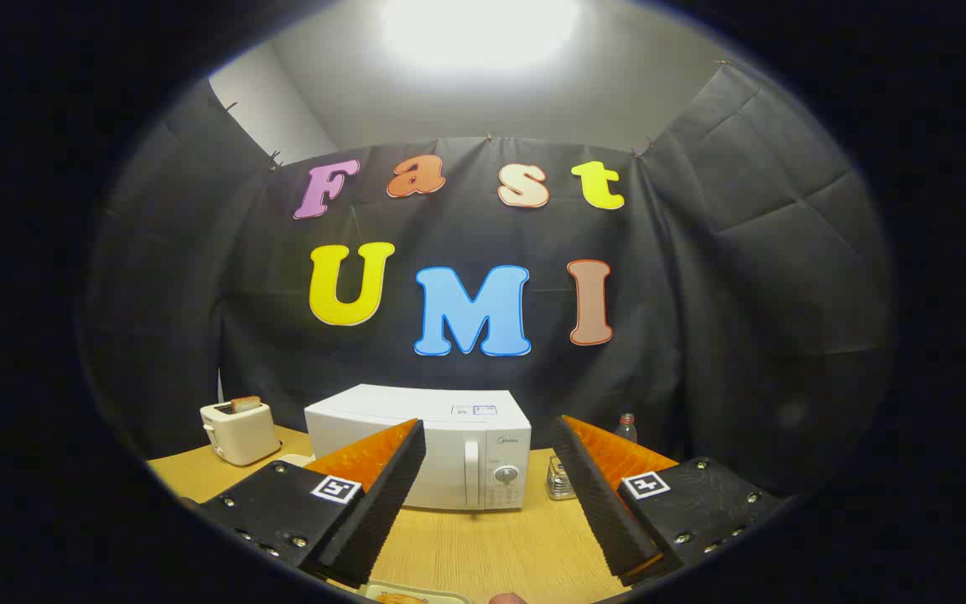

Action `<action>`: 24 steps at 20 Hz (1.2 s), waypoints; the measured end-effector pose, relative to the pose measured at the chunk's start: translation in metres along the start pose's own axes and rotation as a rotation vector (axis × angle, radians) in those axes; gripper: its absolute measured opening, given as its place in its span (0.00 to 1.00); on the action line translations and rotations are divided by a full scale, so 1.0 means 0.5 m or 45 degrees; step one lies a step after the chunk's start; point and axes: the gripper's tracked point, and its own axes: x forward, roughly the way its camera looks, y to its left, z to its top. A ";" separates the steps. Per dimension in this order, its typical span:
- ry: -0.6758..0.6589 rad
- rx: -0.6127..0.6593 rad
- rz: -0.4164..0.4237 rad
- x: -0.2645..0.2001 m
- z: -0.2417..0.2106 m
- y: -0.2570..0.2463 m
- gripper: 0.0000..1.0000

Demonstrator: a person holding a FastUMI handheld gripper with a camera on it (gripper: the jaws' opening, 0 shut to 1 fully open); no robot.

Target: Open the microwave, put the food inside, and close the microwave door.

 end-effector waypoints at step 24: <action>0.085 0.063 0.048 0.213 -0.119 0.009 0.98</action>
